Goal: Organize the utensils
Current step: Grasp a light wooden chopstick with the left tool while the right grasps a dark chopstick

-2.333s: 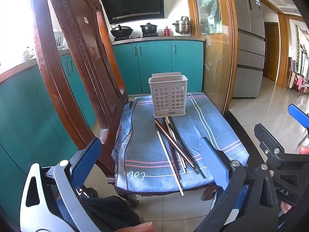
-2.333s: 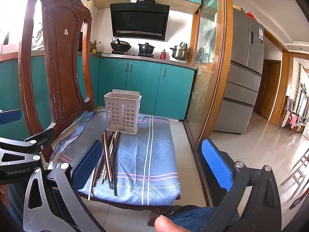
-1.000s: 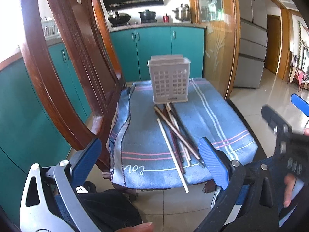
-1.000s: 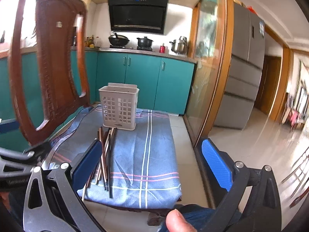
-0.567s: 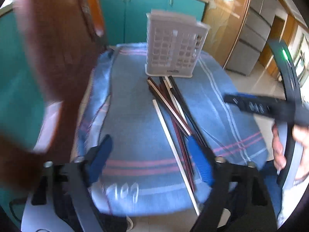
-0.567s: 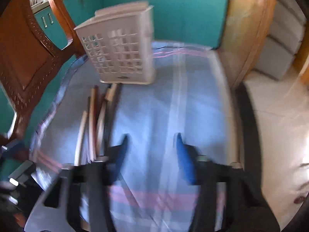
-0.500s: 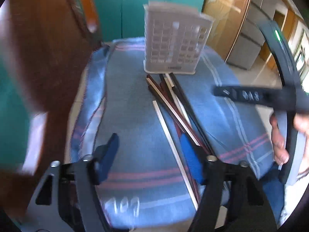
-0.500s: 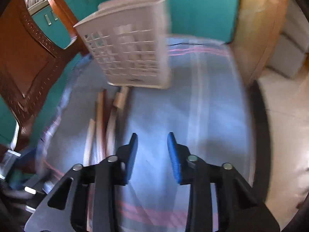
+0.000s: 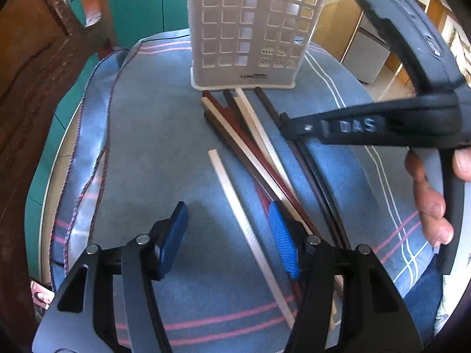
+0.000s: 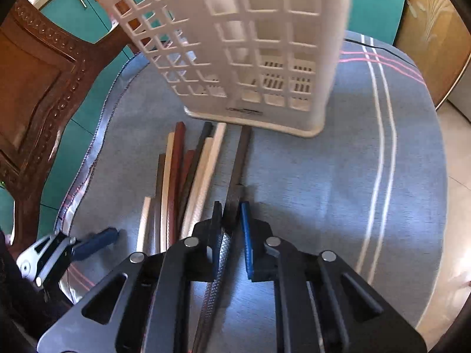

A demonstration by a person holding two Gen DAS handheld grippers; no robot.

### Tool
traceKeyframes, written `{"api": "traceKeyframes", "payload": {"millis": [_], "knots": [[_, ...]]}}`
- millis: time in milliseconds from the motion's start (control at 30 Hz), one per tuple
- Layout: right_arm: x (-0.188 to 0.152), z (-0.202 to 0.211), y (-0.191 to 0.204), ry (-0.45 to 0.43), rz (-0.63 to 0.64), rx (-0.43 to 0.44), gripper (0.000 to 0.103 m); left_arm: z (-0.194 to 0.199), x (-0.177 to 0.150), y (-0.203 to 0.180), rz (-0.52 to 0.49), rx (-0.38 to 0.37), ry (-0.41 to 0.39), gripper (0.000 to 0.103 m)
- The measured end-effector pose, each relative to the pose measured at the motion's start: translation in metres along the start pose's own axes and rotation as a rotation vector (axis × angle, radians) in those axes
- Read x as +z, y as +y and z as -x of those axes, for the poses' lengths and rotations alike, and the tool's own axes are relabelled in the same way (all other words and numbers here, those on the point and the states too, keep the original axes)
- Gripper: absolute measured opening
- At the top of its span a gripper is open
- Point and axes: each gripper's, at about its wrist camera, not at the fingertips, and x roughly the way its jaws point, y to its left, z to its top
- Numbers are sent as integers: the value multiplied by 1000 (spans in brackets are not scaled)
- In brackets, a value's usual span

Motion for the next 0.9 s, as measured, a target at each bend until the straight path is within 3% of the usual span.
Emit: {"api": "traceKeyframes", "payload": {"millis": [67, 167, 233, 367, 500, 567, 700, 800, 900], "knots": [[1, 8, -5, -15, 7, -53, 10, -3, 4, 3, 20, -16, 7, 38], [1, 14, -17, -32, -23, -35, 10, -8, 13, 10, 43, -6, 38, 17], [2, 19, -23, -50, -35, -59, 10, -9, 17, 14, 51, -25, 63, 13], [-1, 24, -33, -62, -37, -106, 10, -20, 38, 16, 2, -37, 136, 13], [-2, 11, -36, -38, -36, -101, 14, -35, 59, 8, -63, 38, 180, 17], [-8, 7, -40, -28, -38, -107, 22, -38, 60, 4, -75, 63, 163, 24], [-9, -6, -33, -29, -1, -167, 24, -37, 57, 6, -34, 118, 135, 43], [-9, -14, -15, -50, 50, -239, 24, -39, 59, 8, -16, 126, 131, 44], [-10, -20, -3, -62, 57, -265, 24, -40, 61, 5, -7, 115, 131, 34]]}}
